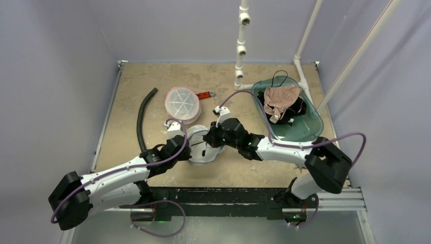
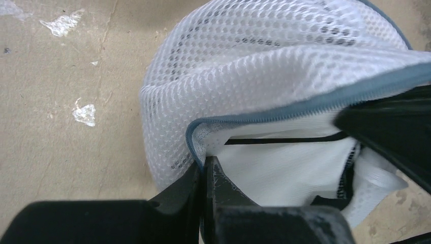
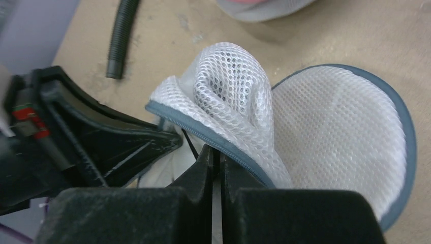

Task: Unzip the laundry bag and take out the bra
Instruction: Pick up the bra from the laundry bag.

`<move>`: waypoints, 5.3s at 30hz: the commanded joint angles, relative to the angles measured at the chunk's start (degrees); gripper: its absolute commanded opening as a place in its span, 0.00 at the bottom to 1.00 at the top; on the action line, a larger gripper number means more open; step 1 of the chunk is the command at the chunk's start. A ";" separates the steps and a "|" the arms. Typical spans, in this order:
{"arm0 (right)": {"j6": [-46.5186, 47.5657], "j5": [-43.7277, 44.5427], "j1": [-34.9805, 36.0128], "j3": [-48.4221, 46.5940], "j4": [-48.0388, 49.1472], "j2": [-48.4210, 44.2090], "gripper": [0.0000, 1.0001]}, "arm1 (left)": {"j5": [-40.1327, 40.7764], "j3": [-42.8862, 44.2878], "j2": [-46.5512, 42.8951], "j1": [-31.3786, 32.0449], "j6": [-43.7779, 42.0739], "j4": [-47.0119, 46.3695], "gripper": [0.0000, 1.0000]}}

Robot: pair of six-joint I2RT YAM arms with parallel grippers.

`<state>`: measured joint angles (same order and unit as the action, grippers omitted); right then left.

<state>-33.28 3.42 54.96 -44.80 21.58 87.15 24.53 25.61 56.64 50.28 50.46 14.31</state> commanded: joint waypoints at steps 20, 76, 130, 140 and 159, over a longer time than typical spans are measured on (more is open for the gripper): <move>17.78 -9.09 1.37 4.37 -2.99 -14.91 0.00 | 6.58 14.07 1.84 0.09 -3.18 4.48 0.02; 9.49 11.40 3.81 6.37 -18.33 -26.85 0.68 | -17.47 7.23 -8.74 -6.39 -6.95 3.18 0.48; -2.92 5.81 6.36 1.13 -8.01 8.95 0.31 | -21.91 -5.69 -6.42 -3.44 -3.28 -5.45 0.00; -1.71 1.77 6.32 4.29 -5.79 -0.35 0.00 | -20.34 -4.28 -7.60 -3.47 -3.51 -3.34 0.00; 6.06 1.46 6.32 15.28 -0.43 -34.22 0.00 | -14.98 2.20 -10.79 -3.49 -3.39 2.64 0.00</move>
<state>-30.15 6.63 61.12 -31.83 16.08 58.59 5.74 25.69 44.75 46.70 46.98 14.39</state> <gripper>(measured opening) 0.027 0.011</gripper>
